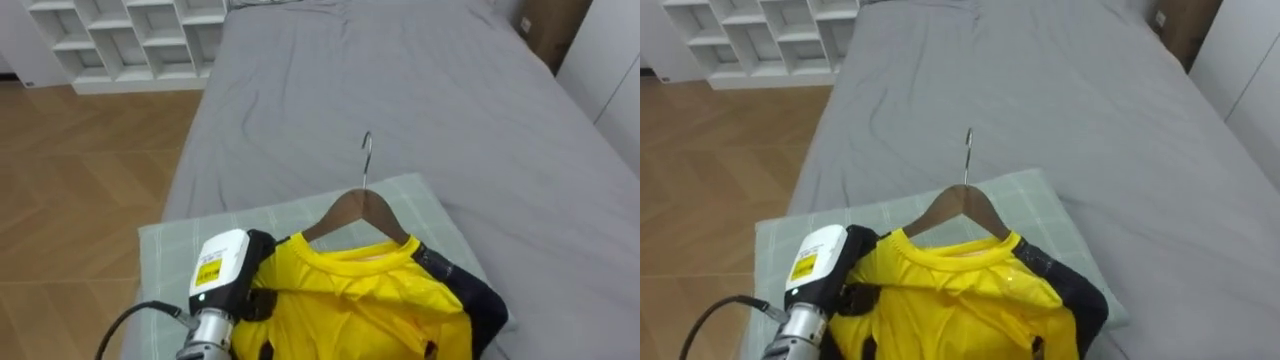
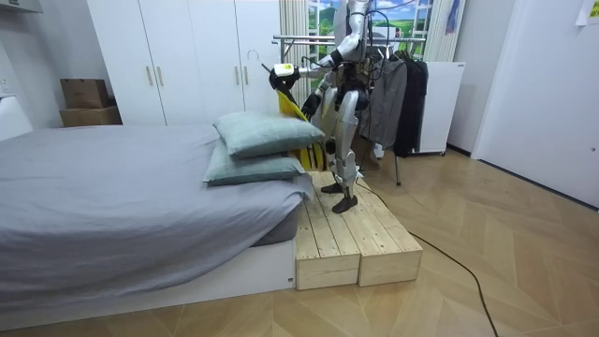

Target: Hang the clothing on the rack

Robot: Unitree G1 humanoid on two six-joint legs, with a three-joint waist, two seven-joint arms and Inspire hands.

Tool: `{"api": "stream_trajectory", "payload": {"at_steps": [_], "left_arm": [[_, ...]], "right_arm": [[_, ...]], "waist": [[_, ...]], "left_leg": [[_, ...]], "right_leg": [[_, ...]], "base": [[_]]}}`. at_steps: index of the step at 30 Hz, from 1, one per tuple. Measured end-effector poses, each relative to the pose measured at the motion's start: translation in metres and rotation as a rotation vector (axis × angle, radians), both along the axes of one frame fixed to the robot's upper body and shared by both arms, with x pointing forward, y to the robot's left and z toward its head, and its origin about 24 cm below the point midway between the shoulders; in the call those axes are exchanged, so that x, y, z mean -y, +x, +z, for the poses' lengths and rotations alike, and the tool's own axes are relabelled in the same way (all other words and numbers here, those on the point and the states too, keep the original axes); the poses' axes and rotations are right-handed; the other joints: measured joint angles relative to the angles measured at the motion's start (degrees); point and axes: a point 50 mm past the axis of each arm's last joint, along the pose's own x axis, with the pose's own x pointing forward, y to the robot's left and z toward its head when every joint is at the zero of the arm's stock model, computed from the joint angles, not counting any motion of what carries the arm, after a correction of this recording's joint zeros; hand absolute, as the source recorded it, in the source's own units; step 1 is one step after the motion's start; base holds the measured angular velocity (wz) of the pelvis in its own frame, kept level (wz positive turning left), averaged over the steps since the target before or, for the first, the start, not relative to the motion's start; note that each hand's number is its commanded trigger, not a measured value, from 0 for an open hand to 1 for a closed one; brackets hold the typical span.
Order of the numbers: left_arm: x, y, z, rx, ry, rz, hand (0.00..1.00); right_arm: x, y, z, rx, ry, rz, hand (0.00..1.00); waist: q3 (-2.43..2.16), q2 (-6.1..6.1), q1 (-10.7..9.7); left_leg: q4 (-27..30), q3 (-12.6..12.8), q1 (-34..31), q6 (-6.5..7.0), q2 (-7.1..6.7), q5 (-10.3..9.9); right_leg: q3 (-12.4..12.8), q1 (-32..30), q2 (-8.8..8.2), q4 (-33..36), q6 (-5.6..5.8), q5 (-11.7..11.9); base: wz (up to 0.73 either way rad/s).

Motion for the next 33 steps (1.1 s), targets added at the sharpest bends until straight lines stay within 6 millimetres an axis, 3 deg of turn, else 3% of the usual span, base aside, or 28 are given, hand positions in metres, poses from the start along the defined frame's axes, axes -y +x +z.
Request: {"api": "stream_trajectory", "payload": {"at_steps": [5, 8, 15, 19, 33], "left_arm": [[0.003, -0.006, -0.003, -0.009, -0.025, -0.034, 1.0], [0.004, -0.007, -0.004, -0.029, -0.023, -0.047, 1.0], [-0.002, -0.01, -0.007, -0.042, -0.041, -0.021, 1.0], [-0.006, -0.008, -0.005, -0.035, -0.044, -0.003, 1.0], [-0.009, -0.005, 0.009, 0.024, -0.098, 0.001, 1.0]], "right_arm": [[-0.001, 0.0, 0.001, 0.023, 0.015, -0.034, 0.0], [0.002, -0.002, 0.001, 0.027, 0.017, -0.051, 0.0], [0.007, 0.003, 0.006, 0.069, 0.006, -0.076, 0.0], [0.008, 0.005, 0.008, 0.083, -0.001, -0.078, 0.0], [0.005, 0.006, 0.009, 0.106, 0.002, -0.072, 0.0]], "waist": [[-0.7, -0.58, 0.84], [-0.69, -0.65, 1.37], [-0.67, -0.68, 1.57], [-0.34, -1.24, 1.56], [-0.41, -2.0, 1.76]], "left_leg": [[-2.36, -0.76, 3.78, -1.03, 0.07, 0.61], [-3.07, -1.75, 4.85, -1.47, 0.25, 0.88], [-4.25, -1.88, 5.74, -1.88, 0.1, 1.15], [-4.6, -2.89, 6.48, -1.89, -0.14, 1.15], [-5.71, -2.92, 8.61, -2.51, 0.06, 1.38]], "right_leg": [[0.03, 4.01, 1.2, -3.09, -0.46, 0.81], [0.02, 5.62, 2.08, -5.1, -0.7, 1.56], [0.23, 5.95, 2.2, -5.57, -0.83, 1.64], [0.26, 6.66, 2.22, -5.87, -0.83, 1.63], [1.44, 9.33, 3.59, -8.85, -1.13, 2.33]], "base": [[-0.05], [-0.04], [-0.04], [-0.02], [-0.04]]}}
